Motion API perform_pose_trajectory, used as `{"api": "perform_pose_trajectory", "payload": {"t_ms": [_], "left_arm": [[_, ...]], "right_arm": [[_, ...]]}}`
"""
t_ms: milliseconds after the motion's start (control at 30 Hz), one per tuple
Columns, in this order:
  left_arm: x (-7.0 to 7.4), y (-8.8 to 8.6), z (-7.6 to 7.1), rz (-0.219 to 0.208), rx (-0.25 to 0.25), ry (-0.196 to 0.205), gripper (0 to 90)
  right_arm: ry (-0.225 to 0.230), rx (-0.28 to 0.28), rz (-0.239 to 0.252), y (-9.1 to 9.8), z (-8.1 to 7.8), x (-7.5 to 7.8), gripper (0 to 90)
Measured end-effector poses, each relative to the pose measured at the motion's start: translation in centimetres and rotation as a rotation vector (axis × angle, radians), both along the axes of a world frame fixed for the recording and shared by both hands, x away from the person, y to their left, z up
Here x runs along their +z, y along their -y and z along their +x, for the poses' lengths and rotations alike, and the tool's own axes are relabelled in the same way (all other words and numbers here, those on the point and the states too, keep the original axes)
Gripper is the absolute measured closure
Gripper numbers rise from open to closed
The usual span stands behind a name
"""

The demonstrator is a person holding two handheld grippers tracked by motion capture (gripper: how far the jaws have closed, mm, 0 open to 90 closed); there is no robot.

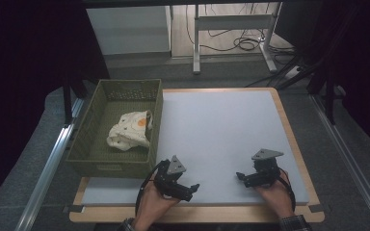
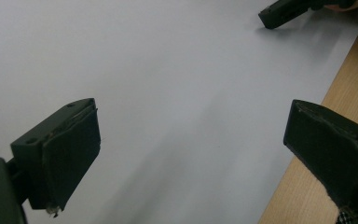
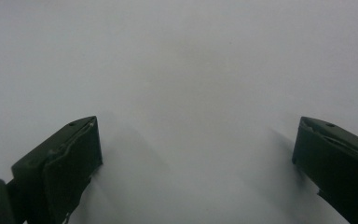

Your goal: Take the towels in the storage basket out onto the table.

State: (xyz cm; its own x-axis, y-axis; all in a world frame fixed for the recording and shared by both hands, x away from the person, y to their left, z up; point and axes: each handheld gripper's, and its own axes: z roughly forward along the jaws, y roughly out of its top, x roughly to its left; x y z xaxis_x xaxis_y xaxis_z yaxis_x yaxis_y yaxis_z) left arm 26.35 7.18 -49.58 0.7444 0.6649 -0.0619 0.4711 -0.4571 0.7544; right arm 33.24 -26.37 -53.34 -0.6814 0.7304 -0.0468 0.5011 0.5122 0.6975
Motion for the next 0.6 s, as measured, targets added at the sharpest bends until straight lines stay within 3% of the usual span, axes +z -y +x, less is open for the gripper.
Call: {"api": "perform_pose_trajectory", "payload": {"t_ms": [333, 367, 600], "left_arm": [[3.0, -1.8, 0.1, 0.017, 0.022, 0.024, 3.9], [3.7, -2.2, 0.2, 0.033, 0.032, 0.032, 3.8], [5.6, -4.0, 1.2, 0.040, 0.061, 0.049, 3.9]], "right_arm": [[0.000, 0.000, 0.000, 0.0, 0.0, 0.0, 1.2], [0.000, 0.000, 0.000, 0.0, 0.0, 0.0, 1.2], [0.001, 0.001, 0.000, 0.0, 0.0, 0.0, 1.2]]}}
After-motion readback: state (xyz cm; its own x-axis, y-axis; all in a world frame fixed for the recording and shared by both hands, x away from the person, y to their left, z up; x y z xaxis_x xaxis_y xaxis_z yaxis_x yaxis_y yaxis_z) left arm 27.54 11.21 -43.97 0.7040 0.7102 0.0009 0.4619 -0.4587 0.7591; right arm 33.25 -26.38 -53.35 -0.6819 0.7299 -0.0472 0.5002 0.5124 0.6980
